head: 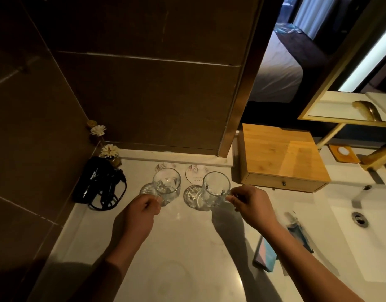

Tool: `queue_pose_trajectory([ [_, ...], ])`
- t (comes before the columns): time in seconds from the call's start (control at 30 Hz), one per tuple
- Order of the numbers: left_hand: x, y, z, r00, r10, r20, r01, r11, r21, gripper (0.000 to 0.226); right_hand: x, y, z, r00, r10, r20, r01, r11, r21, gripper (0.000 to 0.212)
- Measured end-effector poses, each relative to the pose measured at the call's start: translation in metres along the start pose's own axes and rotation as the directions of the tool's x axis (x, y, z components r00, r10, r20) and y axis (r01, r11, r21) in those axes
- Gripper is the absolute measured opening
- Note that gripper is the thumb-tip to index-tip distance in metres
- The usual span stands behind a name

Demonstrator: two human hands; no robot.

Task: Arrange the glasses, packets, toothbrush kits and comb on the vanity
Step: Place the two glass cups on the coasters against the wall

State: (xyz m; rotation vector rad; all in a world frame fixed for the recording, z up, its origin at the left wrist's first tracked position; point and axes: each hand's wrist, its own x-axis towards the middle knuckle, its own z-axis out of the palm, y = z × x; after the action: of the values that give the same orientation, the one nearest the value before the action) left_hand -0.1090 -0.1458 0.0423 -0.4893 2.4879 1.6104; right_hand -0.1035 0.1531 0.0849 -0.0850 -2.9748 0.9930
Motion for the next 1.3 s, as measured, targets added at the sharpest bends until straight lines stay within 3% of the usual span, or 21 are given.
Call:
queue_pose_trajectory([
  [0.27, 0.055, 0.029, -0.004, 1.0, -0.005, -0.002, 0.005, 0.987, -0.161, 0.023, 0.053, -0.021, 0.02, 0.998, 0.029, -0.051, -0.026, 0.998, 0.049, 0.021],
  [0.73, 0.089, 0.032, 0.018, 0.997, -0.076, -0.006, 0.073, 0.978, -0.196, 0.015, 0.09, -0.013, 0.043, 0.995, 0.077, -0.062, -0.073, 0.996, 0.054, 0.021],
  [1.3, 0.083, 0.038, 0.018, 0.999, -0.012, -0.043, 0.004, 0.982, -0.187, 0.015, 0.088, -0.016, 0.065, 0.966, 0.204, -0.159, -0.181, 0.973, 0.145, 0.02],
])
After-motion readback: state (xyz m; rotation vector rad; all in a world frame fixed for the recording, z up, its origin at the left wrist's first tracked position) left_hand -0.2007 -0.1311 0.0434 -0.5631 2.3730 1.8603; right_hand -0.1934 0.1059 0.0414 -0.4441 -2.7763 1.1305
